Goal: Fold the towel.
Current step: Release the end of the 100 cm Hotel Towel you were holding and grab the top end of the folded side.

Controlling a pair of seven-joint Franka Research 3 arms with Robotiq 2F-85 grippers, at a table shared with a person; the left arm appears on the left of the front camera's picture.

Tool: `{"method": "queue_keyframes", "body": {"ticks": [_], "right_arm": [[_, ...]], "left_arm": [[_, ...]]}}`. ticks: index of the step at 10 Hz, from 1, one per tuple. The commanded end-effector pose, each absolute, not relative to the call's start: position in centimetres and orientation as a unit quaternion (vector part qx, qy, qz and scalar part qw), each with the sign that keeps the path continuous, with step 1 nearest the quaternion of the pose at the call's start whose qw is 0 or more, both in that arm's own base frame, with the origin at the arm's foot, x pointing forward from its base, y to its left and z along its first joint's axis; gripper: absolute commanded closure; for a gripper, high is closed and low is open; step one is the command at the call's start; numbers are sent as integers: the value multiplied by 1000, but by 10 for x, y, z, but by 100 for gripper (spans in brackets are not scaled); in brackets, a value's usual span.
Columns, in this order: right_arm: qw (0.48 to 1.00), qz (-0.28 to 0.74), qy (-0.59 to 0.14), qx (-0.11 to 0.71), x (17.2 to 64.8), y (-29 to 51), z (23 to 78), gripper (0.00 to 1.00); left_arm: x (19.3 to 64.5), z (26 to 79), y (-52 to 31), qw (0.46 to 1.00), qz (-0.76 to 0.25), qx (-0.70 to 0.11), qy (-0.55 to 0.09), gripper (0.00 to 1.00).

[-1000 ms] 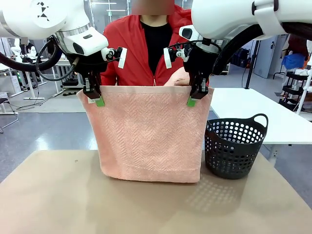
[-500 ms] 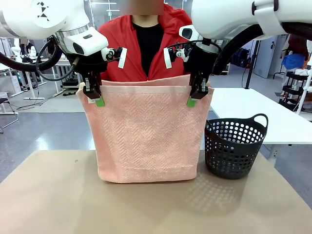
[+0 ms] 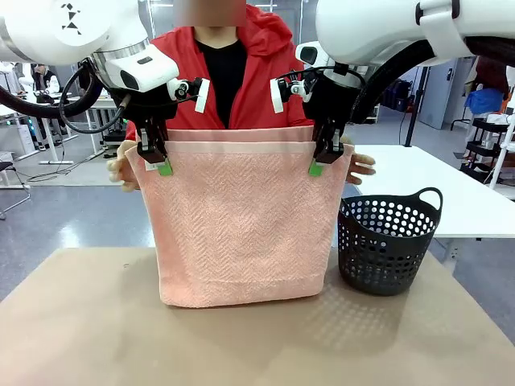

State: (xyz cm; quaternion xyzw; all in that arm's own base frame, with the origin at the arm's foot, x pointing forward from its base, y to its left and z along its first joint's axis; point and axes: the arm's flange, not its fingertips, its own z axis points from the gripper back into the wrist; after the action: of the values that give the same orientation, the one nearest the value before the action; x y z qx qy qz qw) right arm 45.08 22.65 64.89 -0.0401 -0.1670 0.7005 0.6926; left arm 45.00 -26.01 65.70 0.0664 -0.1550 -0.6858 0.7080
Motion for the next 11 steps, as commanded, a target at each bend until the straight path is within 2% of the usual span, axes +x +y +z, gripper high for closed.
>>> {"method": "queue_keyframes", "body": {"ticks": [1,8,9,10,11], "right_arm": [[693,700,-167,-40,451,226,649,100],[693,701,-167,-40,451,227,649,98],[693,697,-178,-45,448,224,652,77],[694,693,-189,-49,444,220,656,68],[695,689,-200,-55,440,218,662,47]], "left_arm": [[450,658,-259,708,-685,69,-156,100],[450,658,-259,708,-685,69,-156,100],[450,657,-260,708,-686,66,-155,60],[448,660,-260,712,-677,74,-169,60],[445,665,-260,714,-671,76,-183,22]]}}
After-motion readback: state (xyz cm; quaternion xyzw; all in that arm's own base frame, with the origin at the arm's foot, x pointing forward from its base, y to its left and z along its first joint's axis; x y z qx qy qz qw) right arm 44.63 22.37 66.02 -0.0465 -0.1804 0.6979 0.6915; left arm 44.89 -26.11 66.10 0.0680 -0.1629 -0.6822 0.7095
